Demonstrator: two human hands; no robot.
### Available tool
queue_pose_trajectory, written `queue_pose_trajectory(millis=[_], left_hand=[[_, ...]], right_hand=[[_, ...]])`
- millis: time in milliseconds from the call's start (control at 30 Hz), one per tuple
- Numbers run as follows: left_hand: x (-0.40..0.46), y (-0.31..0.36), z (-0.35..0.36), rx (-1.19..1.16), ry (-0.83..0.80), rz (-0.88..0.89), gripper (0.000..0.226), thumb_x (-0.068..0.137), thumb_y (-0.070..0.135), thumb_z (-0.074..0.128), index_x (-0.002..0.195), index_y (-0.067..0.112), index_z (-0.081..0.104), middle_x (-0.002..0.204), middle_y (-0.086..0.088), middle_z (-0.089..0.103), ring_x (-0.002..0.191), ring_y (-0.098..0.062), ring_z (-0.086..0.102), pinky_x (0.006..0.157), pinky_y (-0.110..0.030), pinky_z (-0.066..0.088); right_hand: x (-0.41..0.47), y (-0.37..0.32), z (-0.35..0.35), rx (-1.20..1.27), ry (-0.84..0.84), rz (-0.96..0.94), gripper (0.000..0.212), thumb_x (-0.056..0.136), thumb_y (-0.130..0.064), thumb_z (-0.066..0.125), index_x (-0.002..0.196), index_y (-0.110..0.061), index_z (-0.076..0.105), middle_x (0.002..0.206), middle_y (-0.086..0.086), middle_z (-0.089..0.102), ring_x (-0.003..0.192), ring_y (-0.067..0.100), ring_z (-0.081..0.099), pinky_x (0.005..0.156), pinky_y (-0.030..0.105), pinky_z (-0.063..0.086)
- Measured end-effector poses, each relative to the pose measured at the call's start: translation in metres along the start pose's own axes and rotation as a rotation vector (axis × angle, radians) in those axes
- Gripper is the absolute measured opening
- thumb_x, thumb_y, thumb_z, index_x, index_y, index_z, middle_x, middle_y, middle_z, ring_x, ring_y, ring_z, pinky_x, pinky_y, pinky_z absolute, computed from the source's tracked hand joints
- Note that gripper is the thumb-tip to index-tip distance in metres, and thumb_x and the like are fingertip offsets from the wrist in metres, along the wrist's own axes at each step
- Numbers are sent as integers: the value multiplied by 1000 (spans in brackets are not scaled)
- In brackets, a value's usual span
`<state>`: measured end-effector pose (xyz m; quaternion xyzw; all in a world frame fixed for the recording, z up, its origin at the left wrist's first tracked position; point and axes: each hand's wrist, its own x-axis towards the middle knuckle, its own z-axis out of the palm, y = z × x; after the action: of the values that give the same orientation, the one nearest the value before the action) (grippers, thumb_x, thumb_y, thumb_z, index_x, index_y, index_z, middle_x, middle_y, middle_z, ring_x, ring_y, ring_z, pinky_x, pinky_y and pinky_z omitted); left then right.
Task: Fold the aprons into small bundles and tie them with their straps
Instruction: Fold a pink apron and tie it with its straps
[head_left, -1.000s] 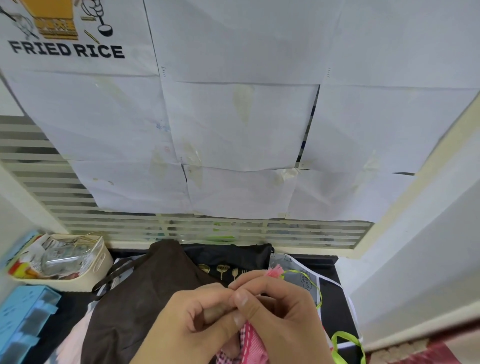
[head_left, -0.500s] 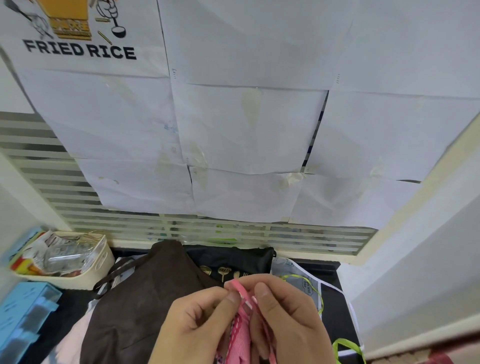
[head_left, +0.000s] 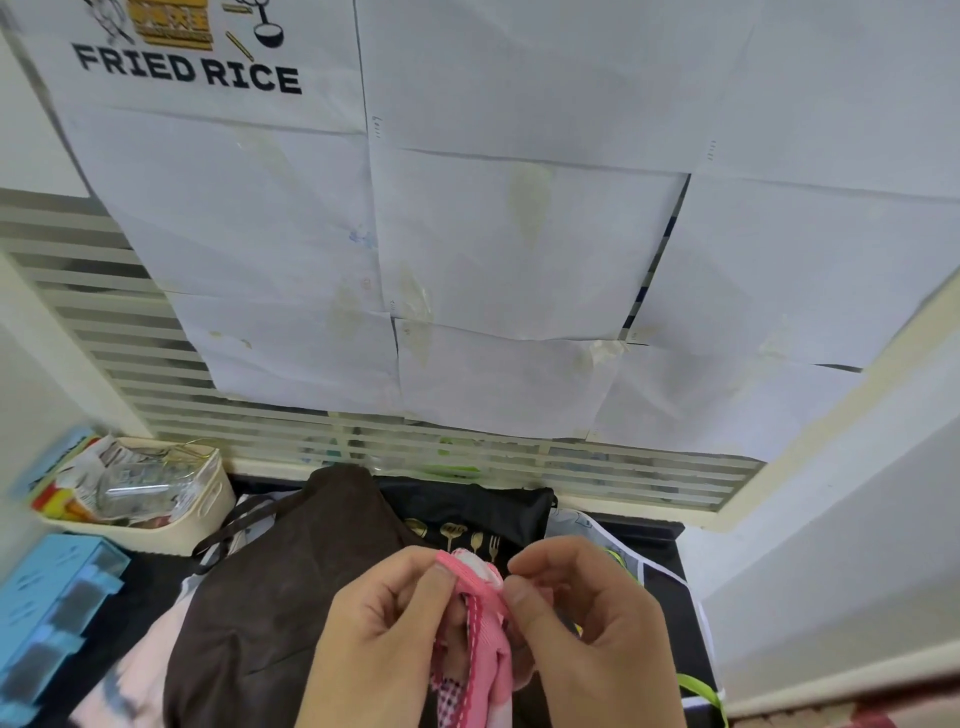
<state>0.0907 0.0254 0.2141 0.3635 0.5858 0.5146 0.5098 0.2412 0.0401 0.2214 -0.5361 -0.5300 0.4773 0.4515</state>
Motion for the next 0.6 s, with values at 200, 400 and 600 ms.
queue_pose_trajectory(millis=[200, 400, 600], left_hand=[[0, 2, -5, -46, -13, 89, 18, 93, 13, 69, 80, 12, 81, 65, -22, 69, 52, -24, 65, 59, -38, 56], [-2, -1, -11, 127, -62, 249, 11, 93, 20, 73, 87, 24, 82, 68, -16, 71, 58, -22, 70, 58, -30, 58], [3, 0, -21, 385, -120, 505, 13, 99, 26, 69, 91, 25, 80, 94, 1, 70, 84, -21, 70, 67, -24, 57]], right_hand=[[9, -12, -10, 74, -281, 92, 30, 88, 6, 75, 78, -22, 77, 77, 17, 73, 63, 29, 69, 56, 36, 59], [14, -17, -8, -131, -322, 7, 18, 77, -15, 83, 80, -25, 69, 72, 11, 71, 60, 18, 65, 62, 46, 61], [11, -18, -2, -359, -286, -88, 13, 81, -33, 75, 92, -31, 68, 82, 1, 68, 67, 23, 69, 60, 45, 60]])
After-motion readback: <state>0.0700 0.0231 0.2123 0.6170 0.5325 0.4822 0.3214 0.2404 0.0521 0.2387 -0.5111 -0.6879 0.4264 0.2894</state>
